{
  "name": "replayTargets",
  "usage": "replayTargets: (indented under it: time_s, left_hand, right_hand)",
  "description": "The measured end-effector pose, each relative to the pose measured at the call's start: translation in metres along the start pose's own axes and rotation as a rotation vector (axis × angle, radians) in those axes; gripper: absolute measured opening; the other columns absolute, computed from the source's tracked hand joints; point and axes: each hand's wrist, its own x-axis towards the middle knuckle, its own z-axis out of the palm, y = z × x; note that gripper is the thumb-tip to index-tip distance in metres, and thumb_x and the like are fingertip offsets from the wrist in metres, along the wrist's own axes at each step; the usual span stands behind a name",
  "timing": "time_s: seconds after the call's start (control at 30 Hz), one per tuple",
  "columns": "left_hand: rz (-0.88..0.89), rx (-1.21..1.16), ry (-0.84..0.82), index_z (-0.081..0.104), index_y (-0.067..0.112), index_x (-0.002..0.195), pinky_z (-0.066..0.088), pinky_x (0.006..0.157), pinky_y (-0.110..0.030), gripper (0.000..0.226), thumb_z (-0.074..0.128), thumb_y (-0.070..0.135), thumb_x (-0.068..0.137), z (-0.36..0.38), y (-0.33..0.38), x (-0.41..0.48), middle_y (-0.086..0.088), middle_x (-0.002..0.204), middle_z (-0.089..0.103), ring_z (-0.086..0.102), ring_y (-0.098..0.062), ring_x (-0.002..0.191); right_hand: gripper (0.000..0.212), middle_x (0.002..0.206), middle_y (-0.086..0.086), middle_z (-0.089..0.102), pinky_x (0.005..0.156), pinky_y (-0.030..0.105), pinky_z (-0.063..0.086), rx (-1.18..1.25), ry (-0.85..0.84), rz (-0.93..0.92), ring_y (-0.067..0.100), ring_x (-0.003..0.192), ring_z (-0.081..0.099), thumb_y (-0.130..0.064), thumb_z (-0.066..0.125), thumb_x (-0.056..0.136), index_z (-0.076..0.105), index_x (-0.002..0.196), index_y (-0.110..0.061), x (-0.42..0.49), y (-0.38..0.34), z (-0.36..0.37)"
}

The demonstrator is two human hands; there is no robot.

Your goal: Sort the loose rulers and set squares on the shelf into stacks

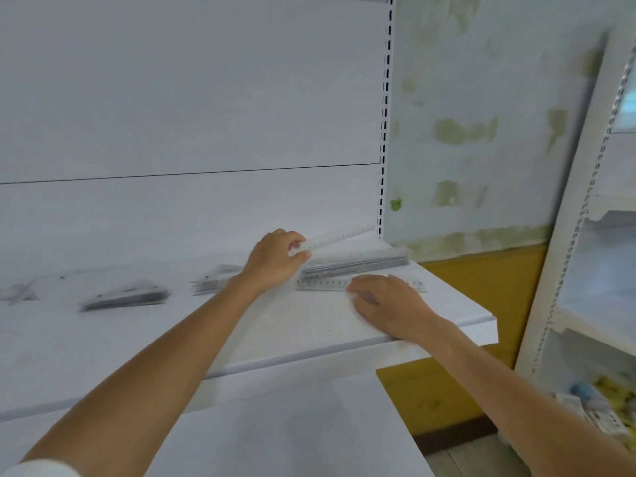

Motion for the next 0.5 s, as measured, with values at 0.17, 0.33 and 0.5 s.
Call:
replayTargets:
  time_s: [0.17,0.33,0.5]
  left_hand:
    - [-0.024,-0.053,-0.066,0.062,0.016,0.111,0.041,0.085,-0.029,0.029,0.058,0.031,0.087,0.024,0.024,0.023,-0.004,0.104,0.055,0.054,-0.020,0.100]
    - [-0.059,0.044,-0.153,0.063,0.016,0.108,0.045,0.085,-0.033,0.028,0.055,0.030,0.085,0.043,0.025,0.025,-0.005,0.110,0.059,0.056,-0.024,0.103]
    - [-0.051,0.233,-0.221,0.051,0.027,0.125,0.035,0.098,-0.039,0.039,0.049,0.034,0.087,0.046,0.026,0.028,-0.009,0.127,0.049,0.046,-0.028,0.117]
  right_hand:
    - [0.033,0.134,-0.002,0.049,0.102,0.028,0.029,0.026,0.027,0.020,0.017,0.126,0.039,-0.023,0.043,0.093,0.058,0.122,-0.020,0.003,0.002,0.000]
    - [0.031,0.129,0.001,0.052,0.097,0.026,0.034,0.101,0.064,0.090,0.017,0.120,0.044,-0.020,0.045,0.091,0.056,0.120,-0.014,0.004,0.005,0.001]
    - [0.024,0.116,0.003,0.058,0.090,0.026,0.039,0.086,0.091,0.134,0.017,0.107,0.050,-0.018,0.046,0.090,0.062,0.108,-0.012,0.005,0.004,0.000]
